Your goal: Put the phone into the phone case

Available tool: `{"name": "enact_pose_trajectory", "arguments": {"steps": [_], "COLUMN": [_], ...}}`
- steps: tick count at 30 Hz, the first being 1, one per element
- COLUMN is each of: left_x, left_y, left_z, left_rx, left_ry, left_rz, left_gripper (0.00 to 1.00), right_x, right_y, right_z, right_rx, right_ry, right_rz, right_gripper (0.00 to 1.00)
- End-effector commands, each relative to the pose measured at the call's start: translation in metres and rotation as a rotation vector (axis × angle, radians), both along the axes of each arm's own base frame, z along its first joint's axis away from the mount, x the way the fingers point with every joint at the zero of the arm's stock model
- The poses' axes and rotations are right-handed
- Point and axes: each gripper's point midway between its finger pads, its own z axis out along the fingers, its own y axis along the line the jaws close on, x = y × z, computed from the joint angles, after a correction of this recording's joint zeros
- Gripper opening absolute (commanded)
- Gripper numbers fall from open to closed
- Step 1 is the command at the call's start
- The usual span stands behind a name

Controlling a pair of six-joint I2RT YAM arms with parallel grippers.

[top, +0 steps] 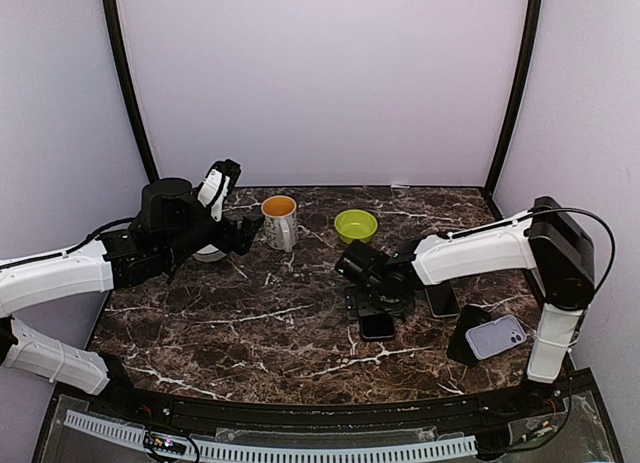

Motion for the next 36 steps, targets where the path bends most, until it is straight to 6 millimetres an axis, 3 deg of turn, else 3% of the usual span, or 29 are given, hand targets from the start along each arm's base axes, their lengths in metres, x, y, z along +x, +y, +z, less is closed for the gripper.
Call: {"name": "enact_pose_trajectory", "arguments": {"steps": [1, 5, 9, 12, 18, 21, 26, 32, 34, 36], "left_x": [-0.002, -0.003, -0.002, -0.002, -0.002, -0.002, -0.002, -0.003, -0.003, -0.003], "left_y": [-0.001, -0.002, -0.002, -0.002, -0.003, -0.003, -0.003, -0.004, -0.004, -0.004], "left_z": [0.005, 0.005, 0.003, 0.002, 0.002, 0.002, 0.001, 0.001, 0.001, 0.001], "left_rx": [-0.009, -0.01, -0.006, -0.004, -0.001, 0.001, 0.003, 0.003, 0.003, 0.004], "left_ry": [-0.024, -0.021, -0.019, -0.017, -0.018, -0.019, -0.02, -0.019, -0.019, -0.019], "left_rz": [-0.018, -0.025, -0.024, -0.026, -0.029, -0.029, -0.032, -0.036, -0.035, -0.035], "left_gripper": [0.99, 0.99, 0.99, 0.99, 0.99, 0.99, 0.99, 0.99, 0.99, 0.99], "right_x": [0.001, 0.002, 0.003, 0.002, -0.012, -0.027, -0.056, -0.07, -0.066, -0.053], "right_y": [0.005, -0.01, -0.018, -0.021, -0.03, -0.031, -0.05, -0.075, -0.076, -0.07], "right_z": [0.046, 0.049, 0.036, 0.025, -0.003, -0.02, -0.046, -0.055, -0.046, -0.025], "right_rx": [0.099, 0.131, 0.176, 0.175, 0.161, 0.199, 0.169, -0.007, -0.058, -0.094], "right_ry": [0.017, 0.044, 0.07, 0.087, 0.145, 0.194, 0.256, 0.268, 0.246, 0.189], "right_rz": [0.095, 0.082, 0.046, 0.039, 0.016, 0.009, -0.031, -0.036, -0.025, -0.012], "right_gripper": [0.98, 0.94, 0.67, 0.57, 0.47, 0.43, 0.32, 0.31, 0.32, 0.34]}}
